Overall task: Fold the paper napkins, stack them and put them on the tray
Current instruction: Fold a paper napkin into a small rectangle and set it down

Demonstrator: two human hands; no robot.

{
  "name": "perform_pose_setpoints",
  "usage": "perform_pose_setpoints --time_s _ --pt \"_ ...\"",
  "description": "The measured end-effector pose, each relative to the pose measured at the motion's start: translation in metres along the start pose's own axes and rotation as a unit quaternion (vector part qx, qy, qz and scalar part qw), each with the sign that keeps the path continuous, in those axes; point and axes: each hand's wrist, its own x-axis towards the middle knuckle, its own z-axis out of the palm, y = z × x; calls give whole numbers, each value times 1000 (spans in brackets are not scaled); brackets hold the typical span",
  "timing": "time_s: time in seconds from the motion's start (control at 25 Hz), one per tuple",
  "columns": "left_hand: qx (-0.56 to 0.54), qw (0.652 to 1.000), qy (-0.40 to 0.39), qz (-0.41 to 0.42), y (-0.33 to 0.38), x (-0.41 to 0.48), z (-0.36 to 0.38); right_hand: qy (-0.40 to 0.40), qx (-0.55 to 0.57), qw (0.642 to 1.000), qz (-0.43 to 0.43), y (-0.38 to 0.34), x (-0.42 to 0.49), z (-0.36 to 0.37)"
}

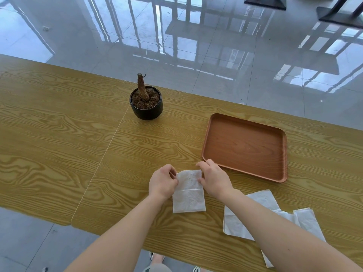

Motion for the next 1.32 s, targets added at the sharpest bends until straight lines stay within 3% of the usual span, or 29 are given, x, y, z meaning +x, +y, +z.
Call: perform_pose_setpoints --time_s 0.28,0.64,0.96,1.2,1.32 --pt "-102 994 21 29 -5 -8 0 0 11 1000 -4 6 0 -2" --pt "-102 990 71 60 -13 -26 -4 55 106 993 -20 1 -25 -18" --pt "24 986 66 149 -32 -60 -4 41 82 994 -51 -9 -63 -3" --pt "131 963 58 227 -48 -78 2 5 7 997 -82 -2 -72 11" --pt "141 960 84 226 -49 -79 1 40 6 997 -70 1 -70 11"
